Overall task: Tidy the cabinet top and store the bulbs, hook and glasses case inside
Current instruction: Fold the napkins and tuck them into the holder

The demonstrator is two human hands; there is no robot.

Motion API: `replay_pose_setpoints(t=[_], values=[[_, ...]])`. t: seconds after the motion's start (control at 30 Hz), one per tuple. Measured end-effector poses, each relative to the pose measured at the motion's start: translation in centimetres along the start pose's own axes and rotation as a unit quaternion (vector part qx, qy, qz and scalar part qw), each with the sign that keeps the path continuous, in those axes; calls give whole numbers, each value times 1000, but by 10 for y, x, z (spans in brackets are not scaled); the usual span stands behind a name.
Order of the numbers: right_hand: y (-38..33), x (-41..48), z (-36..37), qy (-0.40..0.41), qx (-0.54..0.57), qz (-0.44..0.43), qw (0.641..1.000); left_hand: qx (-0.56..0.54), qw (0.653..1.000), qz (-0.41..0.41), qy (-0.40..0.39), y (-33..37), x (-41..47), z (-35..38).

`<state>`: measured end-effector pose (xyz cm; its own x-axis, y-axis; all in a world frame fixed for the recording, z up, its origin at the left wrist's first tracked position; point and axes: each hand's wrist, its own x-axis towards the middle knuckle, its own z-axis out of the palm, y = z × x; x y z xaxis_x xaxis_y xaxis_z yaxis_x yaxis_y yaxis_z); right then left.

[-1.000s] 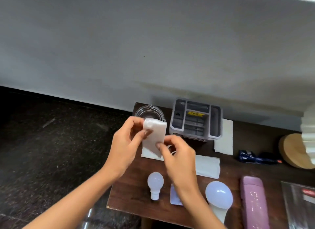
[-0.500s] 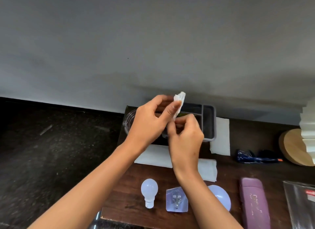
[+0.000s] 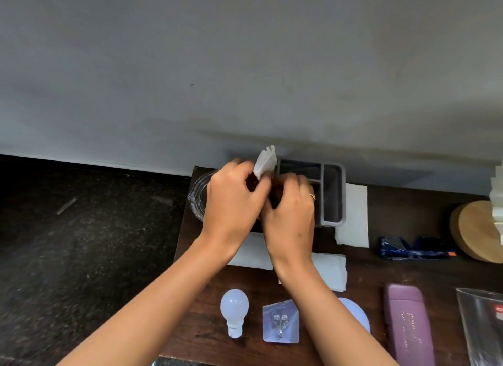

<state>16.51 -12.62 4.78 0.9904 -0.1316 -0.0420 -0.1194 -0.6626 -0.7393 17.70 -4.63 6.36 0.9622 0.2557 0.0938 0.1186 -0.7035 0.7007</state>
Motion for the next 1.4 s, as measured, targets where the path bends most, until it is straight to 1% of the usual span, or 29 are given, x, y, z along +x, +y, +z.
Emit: replay_pose_setpoints(t=[0.17,0.33,0.43,0.5,0.57,0.6,0.63,0.7,0.77,0.83,0.9,1.03,1.17,1.3,1.4], values=[[0,-4,-2,4,-4,3,1000,18,1000,-8,-2,-2,-4,6],[2,-10,-7,-19,-3,20,1000,-41,998,-35,-8,-4,-11,9],[3,-14,-12,-23,14,21,999,-54,998,-36,-16,-6,-17,10],[1,-22,-17,10,27,-2,1000,-61,998,-30,-12,-8,-19,9],[2,-33,-22,59,40,-49,996,-82,996,-31,-5,-10,-24,6],[4,-41,-23,73,40,-78,993,-95,995,-38,5,-13,-27,3],[7,-49,-23,69,33,-109,991,-107,993,-51,17,-17,-30,0],[19,-65,-19,12,0,-168,986,-123,987,-96,40,-29,-43,-5],[34,-74,-9,-65,-71,-209,973,-108,981,-153,41,-44,-63,-8],[44,-75,2,-134,-142,-216,957,-40,980,-193,15,-58,-87,-5],[47,-70,12,-169,-182,-221,943,29,975,-218,-18,-69,-105,-2],[50,-60,28,-201,-273,-247,908,74,967,-242,-42,-84,-108,4],[51,-57,31,-217,-317,-261,886,54,966,-245,-71,-85,-99,7],[43,-58,25,-207,-328,-241,889,22,968,-227,-100,-81,-96,0],[36,-66,12,-183,-278,-220,917,-16,981,-164,-100,-72,-97,-12]])
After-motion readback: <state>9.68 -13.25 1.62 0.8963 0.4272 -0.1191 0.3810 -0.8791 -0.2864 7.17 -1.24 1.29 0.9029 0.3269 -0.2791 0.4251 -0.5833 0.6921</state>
